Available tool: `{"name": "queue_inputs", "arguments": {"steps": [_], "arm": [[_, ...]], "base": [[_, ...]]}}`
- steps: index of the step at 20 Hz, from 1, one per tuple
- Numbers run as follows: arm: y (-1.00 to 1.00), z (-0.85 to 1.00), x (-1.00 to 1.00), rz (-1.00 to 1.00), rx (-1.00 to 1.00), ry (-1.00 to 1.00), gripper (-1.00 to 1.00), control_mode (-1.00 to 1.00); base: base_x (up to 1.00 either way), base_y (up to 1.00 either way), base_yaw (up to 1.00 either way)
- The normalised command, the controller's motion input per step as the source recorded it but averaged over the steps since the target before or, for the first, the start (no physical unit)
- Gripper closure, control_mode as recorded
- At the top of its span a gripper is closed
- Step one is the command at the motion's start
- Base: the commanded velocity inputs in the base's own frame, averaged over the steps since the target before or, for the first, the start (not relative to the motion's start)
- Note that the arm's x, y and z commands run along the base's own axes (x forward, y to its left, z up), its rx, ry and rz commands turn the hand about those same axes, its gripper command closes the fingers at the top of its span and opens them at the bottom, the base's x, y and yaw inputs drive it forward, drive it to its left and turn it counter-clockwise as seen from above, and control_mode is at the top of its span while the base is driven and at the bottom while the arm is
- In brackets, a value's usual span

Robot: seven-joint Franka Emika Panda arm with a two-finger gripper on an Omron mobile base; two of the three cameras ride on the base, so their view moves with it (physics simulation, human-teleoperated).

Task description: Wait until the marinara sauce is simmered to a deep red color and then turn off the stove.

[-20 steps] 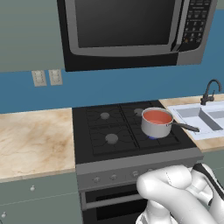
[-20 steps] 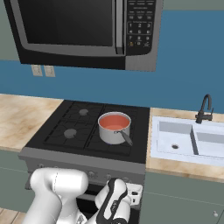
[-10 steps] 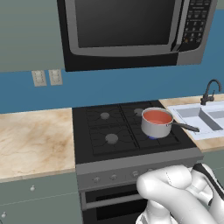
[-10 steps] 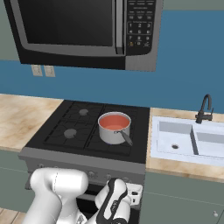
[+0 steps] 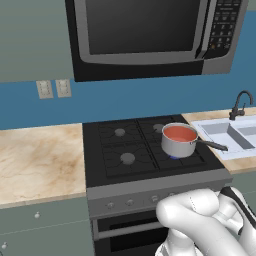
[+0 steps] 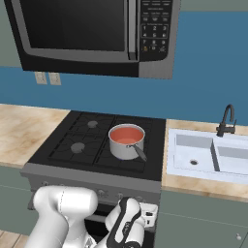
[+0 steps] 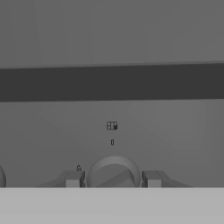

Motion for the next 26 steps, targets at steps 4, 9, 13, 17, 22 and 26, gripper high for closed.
{"name": "queue_inputs", "arguments": {"steps": [4,9,13,17,22,26], "arm": [[0.00,0.00,0.00,0.00,0.00,0.00,1.00,-1.00],[0.00,0.00,0.00,0.00,0.00,0.00,1.00,-1.00],[0.00,0.00,0.00,0.00,0.00,0.00,1.00,-1.00],[0.00,0.00,0.00,0.00,0.00,0.00,1.00,-1.00],[0.00,0.00,0.00,0.00,0.00,0.00,1.00,-1.00],[0.00,0.00,0.00,0.00,0.00,0.00,1.00,-1.00]], "base": [[0.00,0.00,0.00],[0.00,0.00,0.00],[0.00,0.00,0.00],[0.00,0.00,0.00],[0.00,0.00,0.00],[0.00,0.00,0.00]]}}
